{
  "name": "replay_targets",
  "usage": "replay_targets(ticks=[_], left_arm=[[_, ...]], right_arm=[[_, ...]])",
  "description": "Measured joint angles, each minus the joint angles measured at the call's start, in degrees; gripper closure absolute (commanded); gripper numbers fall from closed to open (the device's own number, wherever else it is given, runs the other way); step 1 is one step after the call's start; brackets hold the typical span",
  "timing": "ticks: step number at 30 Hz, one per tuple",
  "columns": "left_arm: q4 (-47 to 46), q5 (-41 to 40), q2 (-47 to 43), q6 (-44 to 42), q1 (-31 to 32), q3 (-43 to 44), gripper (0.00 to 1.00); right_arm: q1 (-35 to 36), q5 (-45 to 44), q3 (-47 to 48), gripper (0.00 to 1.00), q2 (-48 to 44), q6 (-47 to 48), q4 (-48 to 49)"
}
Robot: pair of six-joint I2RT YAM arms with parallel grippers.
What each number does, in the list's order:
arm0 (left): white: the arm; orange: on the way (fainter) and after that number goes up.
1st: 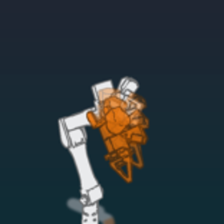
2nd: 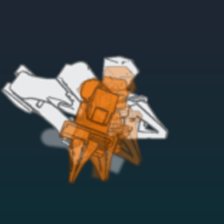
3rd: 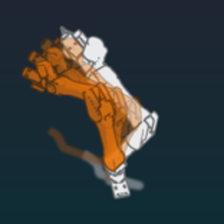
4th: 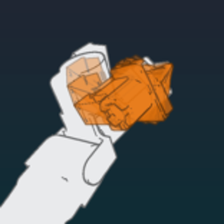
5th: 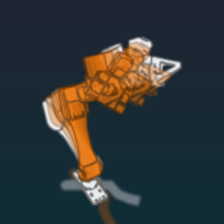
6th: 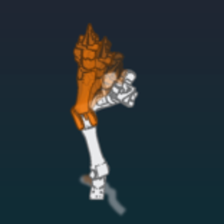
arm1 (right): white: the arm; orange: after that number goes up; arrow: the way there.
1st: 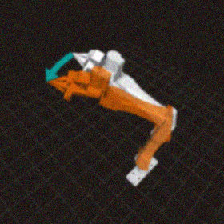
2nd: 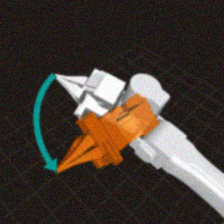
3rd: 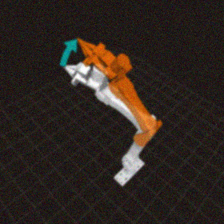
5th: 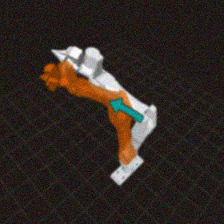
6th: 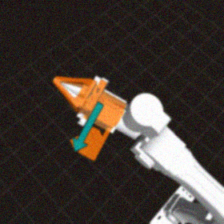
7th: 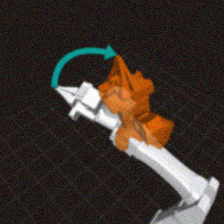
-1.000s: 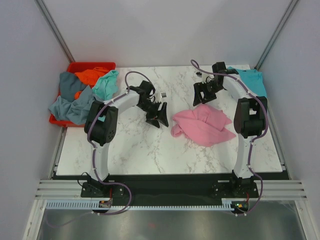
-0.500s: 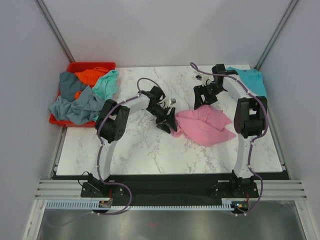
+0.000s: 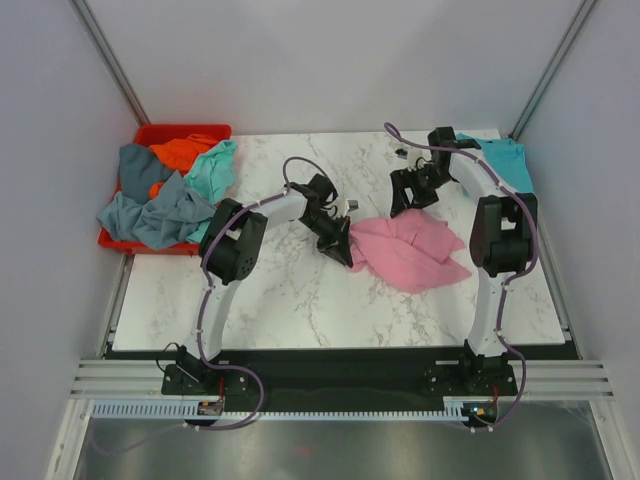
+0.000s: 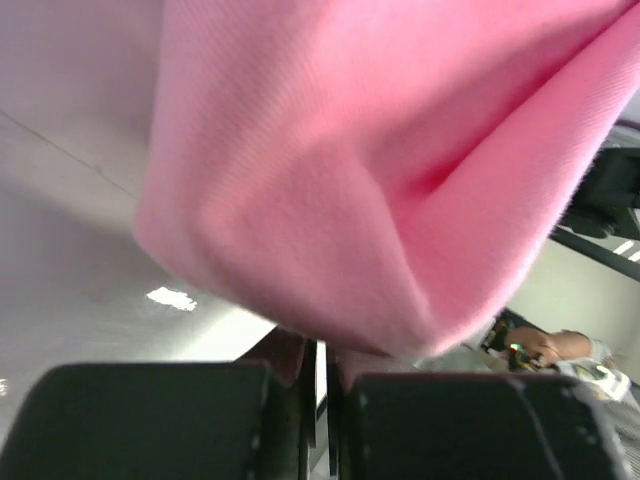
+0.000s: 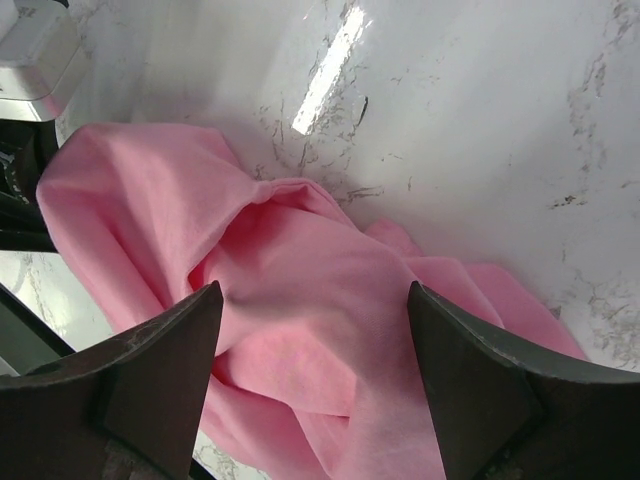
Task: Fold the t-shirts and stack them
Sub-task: Flatten the tshirt out
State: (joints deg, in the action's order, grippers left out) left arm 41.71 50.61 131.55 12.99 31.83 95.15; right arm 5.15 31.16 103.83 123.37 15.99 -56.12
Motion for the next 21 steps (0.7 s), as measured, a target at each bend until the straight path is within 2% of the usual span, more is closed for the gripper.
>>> replay_targets(ticks=[4, 8, 14, 17, 21], left_arm=[[2.1, -5.0, -0.1, -2.3, -0.3, 3.1, 0.98], [6.0, -15.3, -1.7, -6.7, -1.0, 10.0, 0.98], [8.1, -28.4, -6.2, -15.6, -2.5, 32.3, 0.98], [7.4, -31.2, -9.4, -18.9, -2.8, 40.9, 0.98], [5.2, -31.7, -16.5, -22.4, -2.6, 42.8, 0.98]], right_arm=[[-0.2, -0.1, 0.0, 0.18, -0.8, -0.2, 0.4], [-0.3, -0.8, 0.2, 0.17, -2.8, -0.5, 1.6], [-0.8, -2.2, 3.5, 0.16, -7.9, -1.6, 5.0], [-1.1, -2.9, 4.0, 0.15, -11.3, -2.6, 7.1], [-1.4, -3.0, 4.0, 0.15, -15.0, -3.9, 9.4]])
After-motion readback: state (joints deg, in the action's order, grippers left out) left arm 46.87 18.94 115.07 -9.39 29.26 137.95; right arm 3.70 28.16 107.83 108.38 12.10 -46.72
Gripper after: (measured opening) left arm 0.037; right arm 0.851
